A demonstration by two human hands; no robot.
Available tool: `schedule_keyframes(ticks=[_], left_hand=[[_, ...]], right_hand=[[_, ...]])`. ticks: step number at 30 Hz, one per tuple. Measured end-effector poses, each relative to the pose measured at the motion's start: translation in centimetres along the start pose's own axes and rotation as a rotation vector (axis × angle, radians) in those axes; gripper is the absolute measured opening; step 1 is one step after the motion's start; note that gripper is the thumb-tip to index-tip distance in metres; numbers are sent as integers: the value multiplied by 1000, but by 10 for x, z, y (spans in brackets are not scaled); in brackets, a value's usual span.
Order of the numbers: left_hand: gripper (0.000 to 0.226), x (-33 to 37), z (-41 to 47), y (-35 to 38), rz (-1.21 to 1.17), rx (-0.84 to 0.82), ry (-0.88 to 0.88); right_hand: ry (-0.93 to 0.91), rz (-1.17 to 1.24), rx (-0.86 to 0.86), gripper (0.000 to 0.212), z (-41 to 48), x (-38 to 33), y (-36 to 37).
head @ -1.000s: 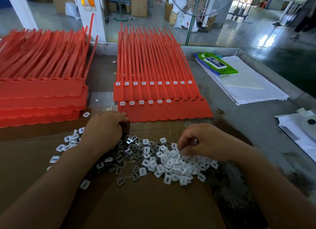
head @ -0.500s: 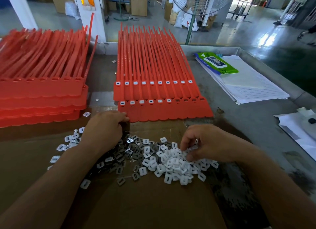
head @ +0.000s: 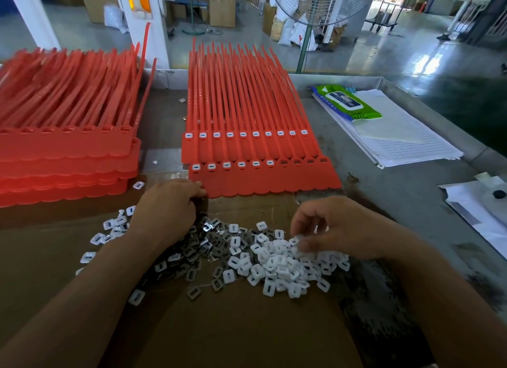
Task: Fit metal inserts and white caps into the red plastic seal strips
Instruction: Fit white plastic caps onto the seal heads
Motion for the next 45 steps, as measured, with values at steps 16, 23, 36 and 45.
schedule_keyframes(ticks=[16,23,36,45], left_hand=[[40,1,0,-1,13,4,16],[41,0,0,0,-11,17,7],[41,0,0,0,-30,26,10],[41,-1,0,1,-28,25,14]], right_hand=[[-36,130,302,24,34,22,-30],[46,98,440,25,61,34,-45],[105,85,501,26,93,41,-55],[78,147,539,22,94,34,-52]])
Point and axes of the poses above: each hand's wrist, its own z-axis towards the middle knuckle, its own y-axis out of the palm, x = y × z, the point moved 2 cm from there along z, towards the middle knuckle, and after that the axes turned 7 degrees about -x, right-handed, at the moved point
